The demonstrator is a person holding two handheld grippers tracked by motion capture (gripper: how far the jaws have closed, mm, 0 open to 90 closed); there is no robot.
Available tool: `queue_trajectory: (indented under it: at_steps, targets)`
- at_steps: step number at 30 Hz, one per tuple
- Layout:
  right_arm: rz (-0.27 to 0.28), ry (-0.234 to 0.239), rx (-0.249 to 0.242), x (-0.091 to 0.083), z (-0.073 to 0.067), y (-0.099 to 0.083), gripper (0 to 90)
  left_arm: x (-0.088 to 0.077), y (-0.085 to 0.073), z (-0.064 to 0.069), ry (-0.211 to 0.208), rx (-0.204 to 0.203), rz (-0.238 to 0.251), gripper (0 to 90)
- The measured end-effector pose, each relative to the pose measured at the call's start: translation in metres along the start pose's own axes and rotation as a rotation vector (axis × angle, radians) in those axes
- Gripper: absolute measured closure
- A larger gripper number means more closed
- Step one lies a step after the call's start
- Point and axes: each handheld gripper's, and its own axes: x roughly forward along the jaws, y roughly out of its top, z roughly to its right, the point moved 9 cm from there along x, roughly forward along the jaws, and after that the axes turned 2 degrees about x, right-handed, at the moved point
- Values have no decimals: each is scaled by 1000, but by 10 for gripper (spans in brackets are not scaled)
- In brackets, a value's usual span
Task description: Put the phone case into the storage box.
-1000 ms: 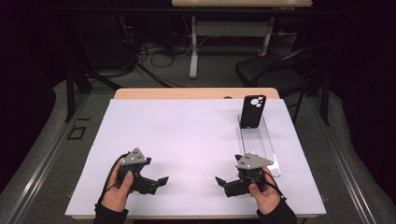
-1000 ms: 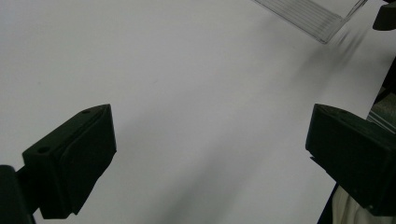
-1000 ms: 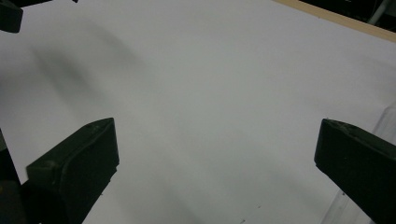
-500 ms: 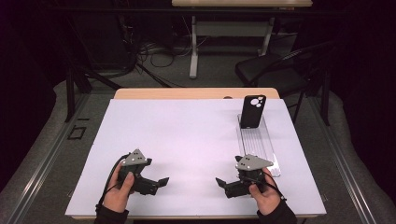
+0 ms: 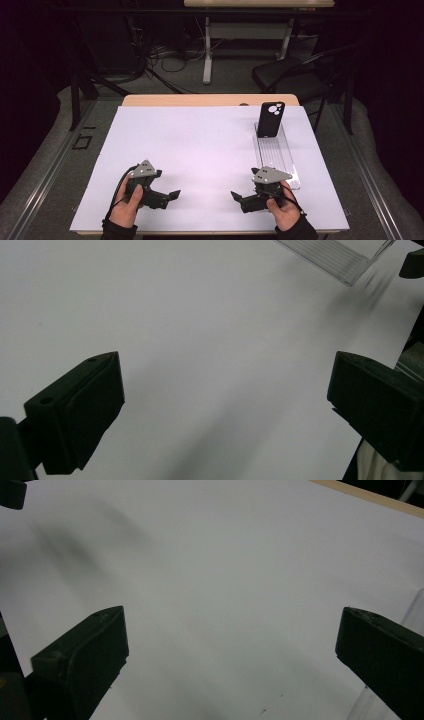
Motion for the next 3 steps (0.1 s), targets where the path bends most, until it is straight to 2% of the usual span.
queue_trajectory:
  at_steps: [3]
  targets:
    - [1, 0, 4, -1, 1, 0, 1, -1, 0, -2, 3, -5, 5, 19]
